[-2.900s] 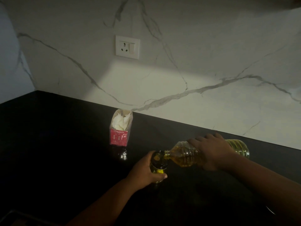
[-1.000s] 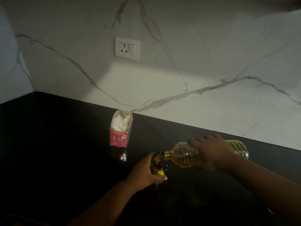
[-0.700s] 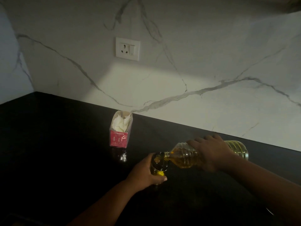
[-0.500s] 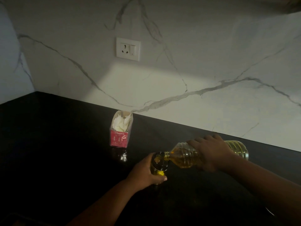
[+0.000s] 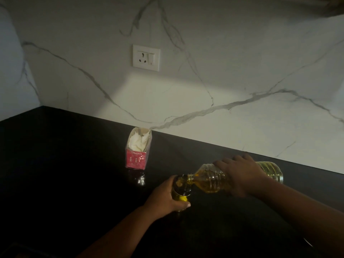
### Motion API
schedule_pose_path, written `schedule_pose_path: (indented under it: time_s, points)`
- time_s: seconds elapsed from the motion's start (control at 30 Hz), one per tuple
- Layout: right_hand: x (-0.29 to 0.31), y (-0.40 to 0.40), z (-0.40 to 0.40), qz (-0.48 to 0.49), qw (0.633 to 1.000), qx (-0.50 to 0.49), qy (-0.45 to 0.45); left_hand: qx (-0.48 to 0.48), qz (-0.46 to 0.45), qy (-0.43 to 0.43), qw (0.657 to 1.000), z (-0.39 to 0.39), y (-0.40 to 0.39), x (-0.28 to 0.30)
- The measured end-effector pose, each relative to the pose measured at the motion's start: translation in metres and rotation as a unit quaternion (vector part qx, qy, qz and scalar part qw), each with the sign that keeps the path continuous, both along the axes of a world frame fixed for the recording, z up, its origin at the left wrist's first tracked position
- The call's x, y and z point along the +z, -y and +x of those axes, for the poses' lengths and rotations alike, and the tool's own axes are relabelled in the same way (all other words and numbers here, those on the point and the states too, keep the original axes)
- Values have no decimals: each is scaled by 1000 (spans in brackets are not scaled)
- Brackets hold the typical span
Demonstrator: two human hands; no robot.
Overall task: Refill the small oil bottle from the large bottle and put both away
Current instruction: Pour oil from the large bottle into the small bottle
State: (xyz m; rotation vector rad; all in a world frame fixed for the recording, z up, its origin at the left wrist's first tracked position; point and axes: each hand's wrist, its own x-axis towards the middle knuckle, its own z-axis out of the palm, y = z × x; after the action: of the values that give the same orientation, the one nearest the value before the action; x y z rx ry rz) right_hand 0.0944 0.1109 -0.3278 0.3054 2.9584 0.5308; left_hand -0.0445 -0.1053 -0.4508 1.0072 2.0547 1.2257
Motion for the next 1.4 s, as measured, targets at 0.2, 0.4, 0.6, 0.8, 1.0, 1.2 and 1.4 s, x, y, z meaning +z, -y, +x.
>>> schedule_pose_path:
  time_s: [0.2, 0.4, 0.6, 0.8, 1.0, 1.2, 1.4]
  points:
    - [0, 0, 1, 7, 1000, 2, -2, -3, -6, 3, 1000, 0, 0, 3]
    - [0, 0, 1, 2, 1000, -2, -5, -4, -7, 5, 1000, 0, 0, 3]
    - [1, 0, 1, 2, 1000, 2, -2, -2, -9, 4, 1000, 0, 0, 3]
    - [1, -1, 1, 0, 1000, 6, -3, 0, -13, 6, 1000, -1, -1, 2]
    - [0, -1, 0, 1, 1000, 4, -1, 6, -12, 1, 1000, -1, -2, 1]
    - [1, 0, 0, 4, 1000, -1, 3, 7, -6, 2, 1000, -2, -2, 0]
    - [3, 2, 1, -2, 1000, -3, 8, 2, 0, 7, 1000, -2, -1, 0]
